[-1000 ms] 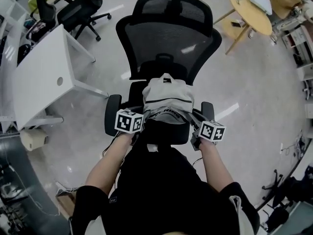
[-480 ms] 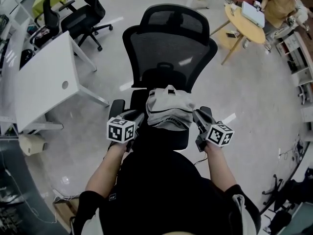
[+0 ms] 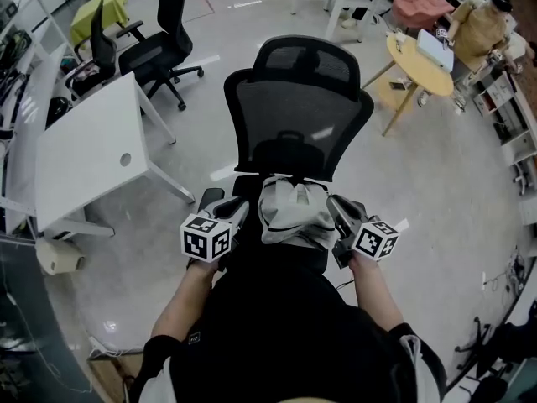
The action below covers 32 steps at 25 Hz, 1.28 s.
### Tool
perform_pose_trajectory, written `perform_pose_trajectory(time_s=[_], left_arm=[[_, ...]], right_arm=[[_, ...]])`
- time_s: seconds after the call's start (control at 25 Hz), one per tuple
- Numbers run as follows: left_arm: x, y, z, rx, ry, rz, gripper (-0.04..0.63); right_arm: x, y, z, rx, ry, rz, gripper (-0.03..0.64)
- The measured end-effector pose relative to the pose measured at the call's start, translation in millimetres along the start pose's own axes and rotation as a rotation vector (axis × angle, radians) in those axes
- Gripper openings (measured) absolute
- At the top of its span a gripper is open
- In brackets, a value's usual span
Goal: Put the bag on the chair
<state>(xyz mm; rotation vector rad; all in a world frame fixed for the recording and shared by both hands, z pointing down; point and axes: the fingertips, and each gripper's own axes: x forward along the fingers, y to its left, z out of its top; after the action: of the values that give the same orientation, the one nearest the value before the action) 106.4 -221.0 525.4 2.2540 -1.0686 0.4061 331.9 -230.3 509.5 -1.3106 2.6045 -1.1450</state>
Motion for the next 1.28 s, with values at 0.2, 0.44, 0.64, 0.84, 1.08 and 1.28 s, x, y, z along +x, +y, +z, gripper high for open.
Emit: perform_pose_trajectory(time_s=[0.2, 0.44, 0.64, 0.84, 1.08, 1.28], left_arm=[[-16, -15, 34, 0.088, -0.071, -0.007, 0.064], [-41, -38, 75, 0.163, -0.179, -0.036, 0.052], [-51, -55, 99, 0.289, -0.222, -0.027, 0.049], [-64, -70, 117, 0.302, -0.274, -0.083, 0.048], [-77, -83, 135, 0.332, -0.341, -0.098, 0.048], [-92, -83, 155, 0.307, -0.410, -0.079, 0.048]], right_arm=[[2, 23, 20, -0.058, -0.032, 0.036, 0.086], [-1, 63, 49, -0.139, -0.087, 0.089, 0.079], [-2, 91, 71, -0.226, -0.152, 0.171, 0.077], [-3, 119, 85, -0.336, -0.160, 0.201, 0.069], [-15, 168, 98, -0.377, -0.190, 0.324, 0.060], [-24, 201, 107, -0.471, -0.222, 0.377, 0.061]])
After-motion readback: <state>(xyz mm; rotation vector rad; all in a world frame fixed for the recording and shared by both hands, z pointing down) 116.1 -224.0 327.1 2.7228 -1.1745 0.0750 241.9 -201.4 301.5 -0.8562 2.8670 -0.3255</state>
